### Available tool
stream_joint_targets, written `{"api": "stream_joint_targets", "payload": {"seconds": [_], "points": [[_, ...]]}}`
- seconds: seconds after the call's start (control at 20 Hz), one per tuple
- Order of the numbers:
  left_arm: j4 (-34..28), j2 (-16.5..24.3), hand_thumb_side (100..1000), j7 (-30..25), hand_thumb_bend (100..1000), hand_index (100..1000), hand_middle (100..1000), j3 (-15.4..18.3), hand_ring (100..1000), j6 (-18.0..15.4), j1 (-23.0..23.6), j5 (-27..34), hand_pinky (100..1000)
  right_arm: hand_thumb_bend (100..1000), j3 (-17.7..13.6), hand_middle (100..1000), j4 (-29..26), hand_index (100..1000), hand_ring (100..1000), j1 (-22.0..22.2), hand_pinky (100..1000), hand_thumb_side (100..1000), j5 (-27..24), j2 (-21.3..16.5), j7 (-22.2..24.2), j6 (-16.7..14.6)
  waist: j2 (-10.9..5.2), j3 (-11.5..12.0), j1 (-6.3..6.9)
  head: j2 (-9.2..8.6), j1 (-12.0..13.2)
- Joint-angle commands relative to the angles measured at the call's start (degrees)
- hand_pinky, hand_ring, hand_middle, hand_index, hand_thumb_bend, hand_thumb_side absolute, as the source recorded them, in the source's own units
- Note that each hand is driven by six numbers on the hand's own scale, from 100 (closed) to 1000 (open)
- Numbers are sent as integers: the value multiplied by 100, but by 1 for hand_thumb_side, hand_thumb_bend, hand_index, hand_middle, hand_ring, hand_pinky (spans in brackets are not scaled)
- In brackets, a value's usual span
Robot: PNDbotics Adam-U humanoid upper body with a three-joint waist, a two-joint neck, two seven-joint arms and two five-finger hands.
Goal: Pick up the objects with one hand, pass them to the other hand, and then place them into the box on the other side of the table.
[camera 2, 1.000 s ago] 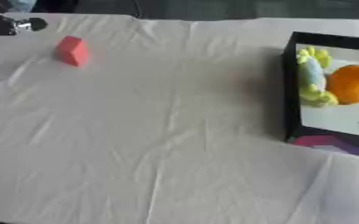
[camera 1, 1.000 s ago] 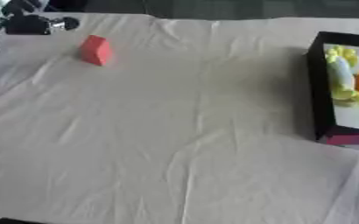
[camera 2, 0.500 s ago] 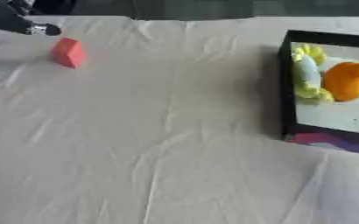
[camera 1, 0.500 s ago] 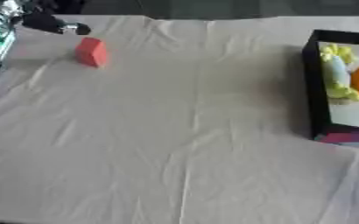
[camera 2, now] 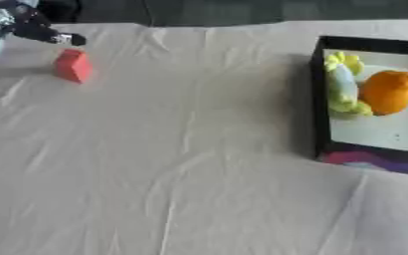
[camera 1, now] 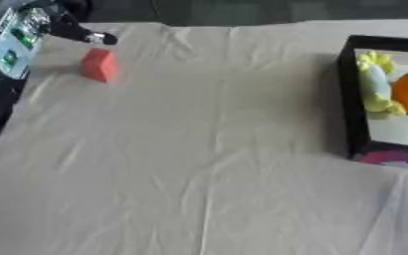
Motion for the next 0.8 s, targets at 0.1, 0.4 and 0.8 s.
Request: {"api": "stream_joint_targets", "payload": {"seconds": [0.1, 0.4, 0.8], "points": [[239, -28, 564, 115, 925, 802, 739, 108, 853, 171, -228, -337, 932, 279, 4, 811, -40, 898, 856, -150, 952, 664, 7, -60, 41, -8, -160, -29, 68, -52, 89], [494, -182, 551, 188, 929, 785, 735, 142, 849, 255, -269, -714, 924, 277, 33, 809, -29, 896, 854, -192, 952, 665, 13, 6, 76, -8, -112, -90, 83, -90, 180], [685, -196, 541, 287, 937, 774, 742, 222, 855, 392, -261, -865, 927, 274, 34, 807, -11, 896, 853, -166, 952, 668, -11, 13, 75, -19, -63, -111, 94, -124, 153]]}}
